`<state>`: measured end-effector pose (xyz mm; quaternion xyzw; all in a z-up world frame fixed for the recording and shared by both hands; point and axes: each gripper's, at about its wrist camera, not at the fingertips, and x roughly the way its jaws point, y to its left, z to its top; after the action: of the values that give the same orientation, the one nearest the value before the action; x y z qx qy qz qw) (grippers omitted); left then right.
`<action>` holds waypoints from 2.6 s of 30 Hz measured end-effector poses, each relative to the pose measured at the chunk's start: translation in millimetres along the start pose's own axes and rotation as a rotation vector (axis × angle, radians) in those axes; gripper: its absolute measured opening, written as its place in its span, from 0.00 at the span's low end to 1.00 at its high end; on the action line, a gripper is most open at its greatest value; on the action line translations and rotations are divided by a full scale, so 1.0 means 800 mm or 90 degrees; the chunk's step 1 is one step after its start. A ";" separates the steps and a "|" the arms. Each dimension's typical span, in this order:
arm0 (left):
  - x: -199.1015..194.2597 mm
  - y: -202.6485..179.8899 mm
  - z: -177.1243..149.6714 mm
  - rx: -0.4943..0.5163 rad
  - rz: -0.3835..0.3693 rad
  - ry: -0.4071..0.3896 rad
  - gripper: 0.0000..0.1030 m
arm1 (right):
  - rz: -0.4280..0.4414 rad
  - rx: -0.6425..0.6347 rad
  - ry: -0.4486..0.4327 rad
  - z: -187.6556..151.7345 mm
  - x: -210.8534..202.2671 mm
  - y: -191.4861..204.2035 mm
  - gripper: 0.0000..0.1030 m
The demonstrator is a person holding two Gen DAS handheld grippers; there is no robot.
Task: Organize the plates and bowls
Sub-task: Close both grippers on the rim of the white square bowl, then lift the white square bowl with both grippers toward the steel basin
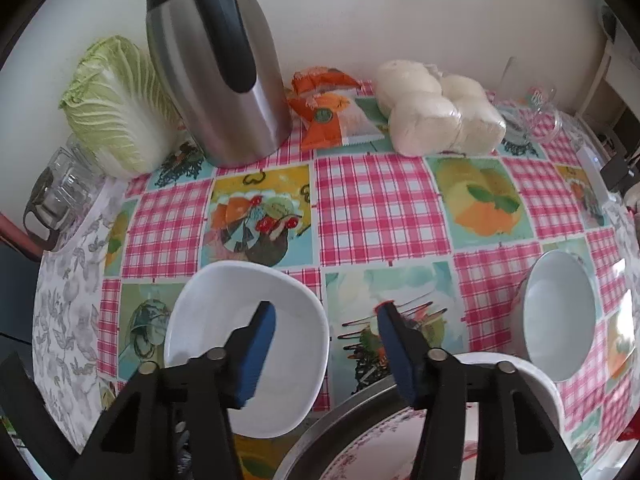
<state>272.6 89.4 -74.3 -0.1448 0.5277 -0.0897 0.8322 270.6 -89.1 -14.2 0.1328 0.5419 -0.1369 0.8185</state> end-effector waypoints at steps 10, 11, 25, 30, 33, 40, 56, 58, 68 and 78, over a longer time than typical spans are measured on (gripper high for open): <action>0.007 -0.011 -0.001 0.006 -0.017 0.003 0.64 | -0.009 0.001 0.029 -0.004 0.022 -0.002 0.30; 0.007 -0.012 -0.001 0.008 -0.018 0.004 0.63 | -0.012 0.000 0.029 -0.004 0.023 -0.002 0.26; 0.009 -0.015 -0.001 -0.002 -0.008 0.019 0.38 | -0.004 -0.071 0.043 -0.006 0.033 0.020 0.11; 0.011 0.015 0.000 -0.039 0.004 0.028 0.34 | 0.010 -0.107 0.066 -0.018 0.039 0.040 0.11; 0.008 0.025 0.001 -0.045 0.017 0.020 0.34 | 0.021 -0.113 0.084 -0.026 0.047 0.048 0.10; 0.006 0.027 -0.002 -0.044 0.005 0.011 0.31 | 0.020 -0.114 0.088 -0.032 0.055 0.052 0.10; -0.034 0.024 0.000 -0.060 -0.065 -0.013 0.17 | 0.045 -0.110 0.056 -0.035 0.021 0.051 0.10; -0.048 0.018 0.002 -0.055 -0.071 -0.025 0.17 | 0.054 -0.107 0.043 -0.034 0.005 0.048 0.10; -0.136 -0.021 -0.013 -0.005 -0.083 -0.089 0.17 | 0.087 -0.103 -0.017 -0.044 -0.091 0.020 0.10; -0.193 -0.066 -0.049 0.028 -0.123 -0.111 0.17 | 0.114 -0.073 -0.046 -0.075 -0.167 -0.037 0.10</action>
<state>171.3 80.4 59.4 -0.1843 0.4345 -0.1681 0.8654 158.5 -83.9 84.4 0.1287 0.5049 -0.0369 0.8527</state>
